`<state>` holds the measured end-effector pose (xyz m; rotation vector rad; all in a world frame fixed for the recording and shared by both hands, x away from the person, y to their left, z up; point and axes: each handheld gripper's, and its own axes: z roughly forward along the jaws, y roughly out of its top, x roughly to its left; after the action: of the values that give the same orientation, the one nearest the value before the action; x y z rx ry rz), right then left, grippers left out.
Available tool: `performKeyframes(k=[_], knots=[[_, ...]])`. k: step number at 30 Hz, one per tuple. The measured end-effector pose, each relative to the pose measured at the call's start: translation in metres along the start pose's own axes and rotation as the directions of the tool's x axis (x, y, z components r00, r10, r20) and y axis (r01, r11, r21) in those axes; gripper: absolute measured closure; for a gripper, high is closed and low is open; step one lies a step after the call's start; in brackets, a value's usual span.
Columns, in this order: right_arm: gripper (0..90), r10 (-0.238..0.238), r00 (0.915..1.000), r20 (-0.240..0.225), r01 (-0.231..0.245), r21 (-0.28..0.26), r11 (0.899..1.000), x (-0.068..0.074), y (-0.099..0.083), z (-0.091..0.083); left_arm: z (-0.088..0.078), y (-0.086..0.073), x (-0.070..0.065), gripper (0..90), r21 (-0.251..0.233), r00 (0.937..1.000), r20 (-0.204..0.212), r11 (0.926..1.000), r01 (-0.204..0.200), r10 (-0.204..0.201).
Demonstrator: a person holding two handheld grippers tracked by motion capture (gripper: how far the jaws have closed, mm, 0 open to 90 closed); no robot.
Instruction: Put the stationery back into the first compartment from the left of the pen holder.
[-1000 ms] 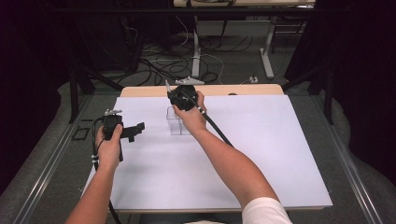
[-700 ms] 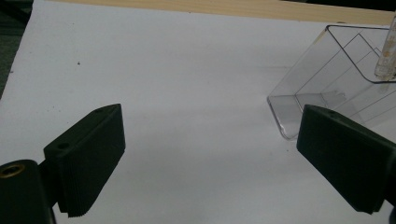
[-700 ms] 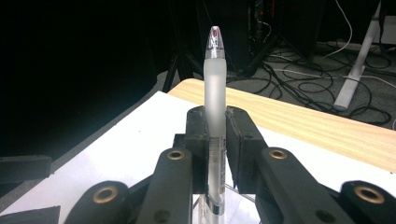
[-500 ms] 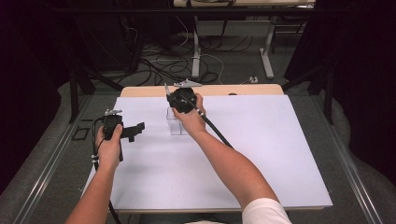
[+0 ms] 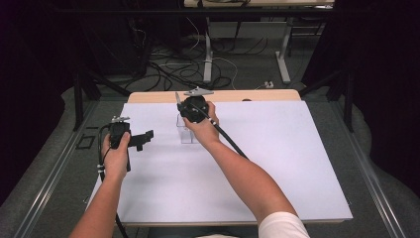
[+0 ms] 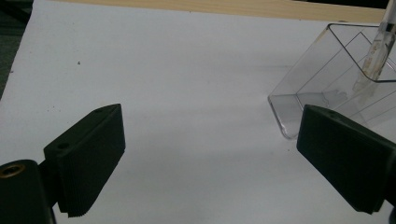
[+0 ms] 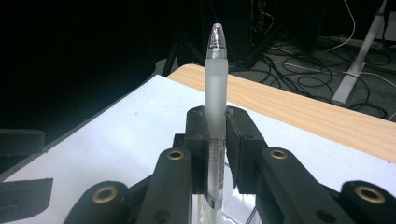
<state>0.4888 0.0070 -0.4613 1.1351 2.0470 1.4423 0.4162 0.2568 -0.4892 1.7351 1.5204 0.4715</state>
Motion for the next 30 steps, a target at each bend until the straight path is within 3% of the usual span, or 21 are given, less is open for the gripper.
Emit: performKeyframes(k=[5,11,18,19,24,26,27,28,30], knots=[[78.8,-0.003,1.0000,-0.002,0.003,0.015,1.000,-0.002,-0.002,-0.002,0.000,0.000,0.001,8.1,-0.003,1.0000,0.001,1.0000,0.000,0.000],[60.7,-0.024,0.9997,-0.008,0.024,-0.004,1.000,-0.007,0.002,-0.012,0.001,0.000,0.001,8.1,-0.004,1.0000,-0.002,1.0000,0.001,-0.001],[48.2,-0.025,0.9994,-0.023,0.026,0.027,0.999,-0.020,0.005,-0.031,0.000,0.000,0.001,8.1,-0.001,1.0000,-0.006,1.0000,0.001,-0.001],[47.6,-0.033,0.9993,-0.016,0.033,0.012,0.999,-0.022,0.005,-0.034,0.000,0.000,0.001,8.1,-0.002,1.0000,-0.006,1.0000,0.001,-0.001],[46.6,-0.032,0.9995,-0.002,0.032,0.061,0.998,-0.034,0.003,-0.049,0.001,0.000,0.001,8.1,-0.001,1.0000,-0.009,1.0000,0.002,-0.002],[45.8,-0.037,0.9993,0.004,0.037,0.056,0.998,-0.039,0.002,-0.055,0.000,0.000,0.001,8.1,-0.003,0.9999,-0.012,1.0000,0.003,-0.003],[40.4,-0.041,0.9991,0.008,0.040,0.042,0.998,-0.041,0.001,-0.059,0.000,0.000,0.001,8.1,-0.005,0.9999,-0.012,1.0000,0.004,-0.004],[40.5,-0.043,0.9983,0.039,0.041,0.049,0.998,-0.043,0.001,-0.062,0.000,0.000,0.001,8.1,-0.003,0.9999,-0.012,1.0000,0.004,-0.004],[40.5,-0.031,0.9988,0.038,0.028,0.072,0.997,-0.048,0.000,-0.068,0.000,-0.001,0.002,8.1,-0.007,0.9999,-0.012,1.0000,0.000,0.000]])
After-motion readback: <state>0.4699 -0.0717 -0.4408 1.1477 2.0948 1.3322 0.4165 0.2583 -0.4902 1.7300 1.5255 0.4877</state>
